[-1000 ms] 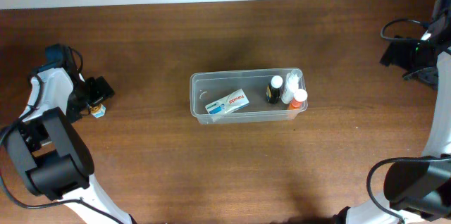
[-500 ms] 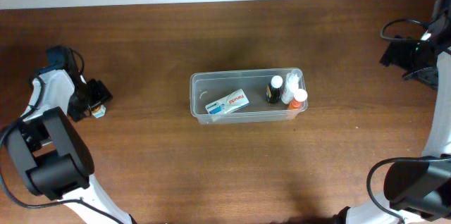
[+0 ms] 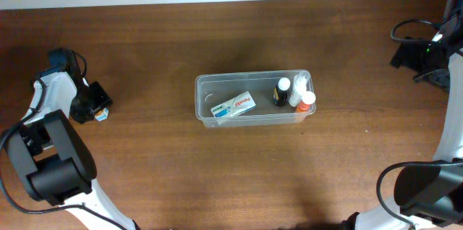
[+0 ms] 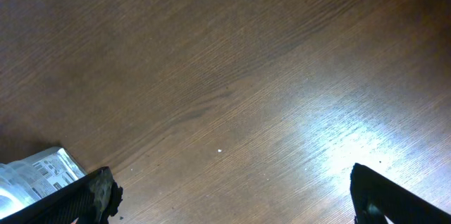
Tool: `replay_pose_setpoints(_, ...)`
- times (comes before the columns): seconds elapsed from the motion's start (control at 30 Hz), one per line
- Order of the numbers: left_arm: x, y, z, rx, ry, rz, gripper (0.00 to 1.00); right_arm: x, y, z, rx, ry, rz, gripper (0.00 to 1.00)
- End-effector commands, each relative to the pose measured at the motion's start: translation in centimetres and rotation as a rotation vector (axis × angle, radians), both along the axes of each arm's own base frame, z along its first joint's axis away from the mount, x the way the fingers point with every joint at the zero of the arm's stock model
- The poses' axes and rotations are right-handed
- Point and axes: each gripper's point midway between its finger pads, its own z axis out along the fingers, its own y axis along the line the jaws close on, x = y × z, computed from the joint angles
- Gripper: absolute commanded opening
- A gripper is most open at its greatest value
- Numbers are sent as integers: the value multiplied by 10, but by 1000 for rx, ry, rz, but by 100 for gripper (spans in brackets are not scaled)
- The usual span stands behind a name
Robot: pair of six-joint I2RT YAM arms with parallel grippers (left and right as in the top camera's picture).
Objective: Pack container
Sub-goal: 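Close the left gripper on the jar's lid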
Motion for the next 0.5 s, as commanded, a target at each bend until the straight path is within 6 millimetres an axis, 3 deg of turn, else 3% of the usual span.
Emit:
replay_pose_setpoints(0.0,-3,1,0,5,6,-1,53,-2,-2,-1,-4,4,-17,98)
replay_pose_setpoints(0.27,-5,0,0,1,16,-1,48,-2,-2,-1,-4,4,-17,98)
replay_pose_setpoints(0.47,-6,0,0,1,17,-1,38,-2,-2,-1,-4,4,-17,98)
